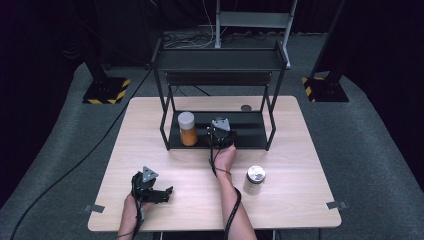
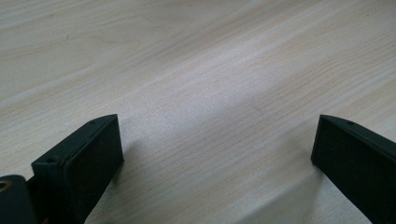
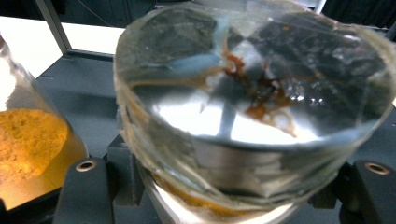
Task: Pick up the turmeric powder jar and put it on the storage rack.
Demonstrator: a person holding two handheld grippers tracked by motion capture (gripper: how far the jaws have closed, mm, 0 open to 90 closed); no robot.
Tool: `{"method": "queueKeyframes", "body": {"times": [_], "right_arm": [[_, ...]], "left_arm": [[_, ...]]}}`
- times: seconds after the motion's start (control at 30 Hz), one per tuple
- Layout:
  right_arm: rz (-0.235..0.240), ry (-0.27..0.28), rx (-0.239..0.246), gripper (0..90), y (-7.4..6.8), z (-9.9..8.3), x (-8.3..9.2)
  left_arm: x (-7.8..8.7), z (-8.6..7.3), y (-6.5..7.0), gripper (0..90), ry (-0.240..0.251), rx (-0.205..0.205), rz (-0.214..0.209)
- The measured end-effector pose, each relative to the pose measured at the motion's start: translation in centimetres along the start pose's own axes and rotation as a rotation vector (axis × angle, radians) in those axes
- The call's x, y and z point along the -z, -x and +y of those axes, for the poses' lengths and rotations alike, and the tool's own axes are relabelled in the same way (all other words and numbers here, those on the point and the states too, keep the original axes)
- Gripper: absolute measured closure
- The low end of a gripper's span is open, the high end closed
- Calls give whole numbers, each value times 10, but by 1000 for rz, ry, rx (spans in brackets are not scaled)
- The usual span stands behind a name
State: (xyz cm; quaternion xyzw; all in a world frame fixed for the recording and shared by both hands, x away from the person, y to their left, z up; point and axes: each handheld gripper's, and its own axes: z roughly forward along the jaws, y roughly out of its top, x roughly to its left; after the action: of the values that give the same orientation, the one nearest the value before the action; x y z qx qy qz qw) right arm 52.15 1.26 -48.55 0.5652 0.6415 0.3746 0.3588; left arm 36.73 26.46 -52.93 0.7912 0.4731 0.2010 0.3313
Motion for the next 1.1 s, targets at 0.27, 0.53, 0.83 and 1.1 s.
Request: {"method": "queueKeyframes", "body": {"times": [0.27, 0.53, 0.83, 1.1], "right_arm": [[2, -2, -2, 308, 0, 1, -5], [7, -16, -13, 308, 1, 0, -10], [10, -26, -17, 308, 1, 0, -15], [24, -41, -28, 308, 1, -1, -20]], "left_arm": [[0, 0, 0, 18, 0, -1, 0], [0, 0, 0, 18, 0, -2, -1], [0, 0, 0, 18, 0, 0, -1], [0, 0, 0, 19, 0, 0, -1]]}}
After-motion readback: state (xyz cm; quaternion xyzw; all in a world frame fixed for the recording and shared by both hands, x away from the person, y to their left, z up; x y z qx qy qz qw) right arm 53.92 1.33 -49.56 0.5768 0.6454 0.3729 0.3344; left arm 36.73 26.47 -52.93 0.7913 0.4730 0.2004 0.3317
